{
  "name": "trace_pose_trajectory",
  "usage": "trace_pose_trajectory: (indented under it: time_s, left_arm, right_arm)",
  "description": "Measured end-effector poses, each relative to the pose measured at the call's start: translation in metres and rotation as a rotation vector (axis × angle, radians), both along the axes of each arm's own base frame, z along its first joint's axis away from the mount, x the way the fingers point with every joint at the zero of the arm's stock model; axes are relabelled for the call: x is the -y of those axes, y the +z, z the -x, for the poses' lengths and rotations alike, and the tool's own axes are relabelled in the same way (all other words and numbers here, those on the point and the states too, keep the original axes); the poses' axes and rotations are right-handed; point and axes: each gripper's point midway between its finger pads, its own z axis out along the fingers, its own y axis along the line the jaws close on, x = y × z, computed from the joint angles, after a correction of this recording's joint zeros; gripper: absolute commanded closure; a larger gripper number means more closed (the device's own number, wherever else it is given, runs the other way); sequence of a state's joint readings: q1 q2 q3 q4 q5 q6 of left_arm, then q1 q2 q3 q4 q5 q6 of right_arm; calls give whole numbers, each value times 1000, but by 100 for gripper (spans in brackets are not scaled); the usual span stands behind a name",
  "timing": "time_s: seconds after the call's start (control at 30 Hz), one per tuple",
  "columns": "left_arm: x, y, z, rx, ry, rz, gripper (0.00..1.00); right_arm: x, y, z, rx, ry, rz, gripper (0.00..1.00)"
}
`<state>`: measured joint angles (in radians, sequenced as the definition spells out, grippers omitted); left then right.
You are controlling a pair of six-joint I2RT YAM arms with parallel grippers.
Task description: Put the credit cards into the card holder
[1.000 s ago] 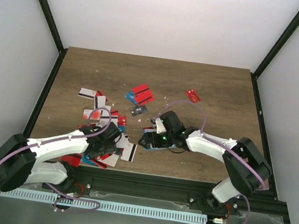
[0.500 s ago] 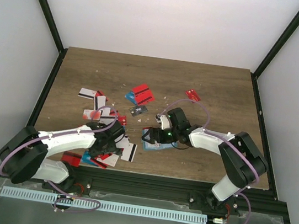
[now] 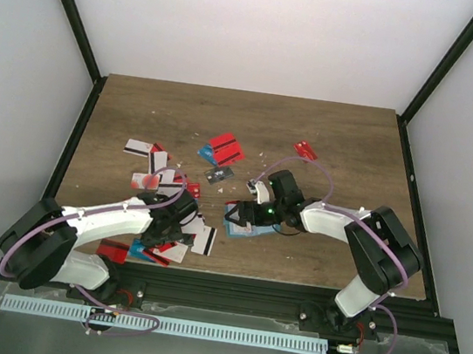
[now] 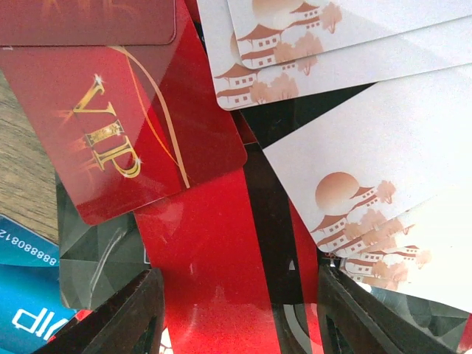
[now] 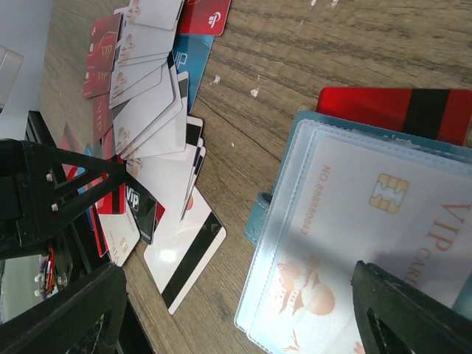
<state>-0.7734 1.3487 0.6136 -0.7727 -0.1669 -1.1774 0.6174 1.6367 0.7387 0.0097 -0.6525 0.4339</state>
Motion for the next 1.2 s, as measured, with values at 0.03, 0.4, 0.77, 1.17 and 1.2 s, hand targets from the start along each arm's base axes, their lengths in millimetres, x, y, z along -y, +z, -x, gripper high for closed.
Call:
trace_pose_trajectory:
  time_s: [0.03, 0.4, 0.77, 1.17, 1.2]
  left_arm:
    - [0, 0, 0, 3, 0, 3, 55]
    - [10, 9, 5, 12, -26, 98, 53]
    - [19, 16, 19, -34, -64, 164, 25]
    - [3, 4, 21, -103, -63, 66, 13]
    - [4, 4, 19, -106, -61, 68, 14]
  right_arm:
    - [0, 0, 0, 0, 0, 0, 14]
    - [0, 4, 4, -18, 2, -16, 15]
    - [2, 18, 13, -37, -4, -52, 14]
    - [6, 10, 21, -64, -5, -45, 14]
    - [6, 10, 21, -65, -3, -46, 14]
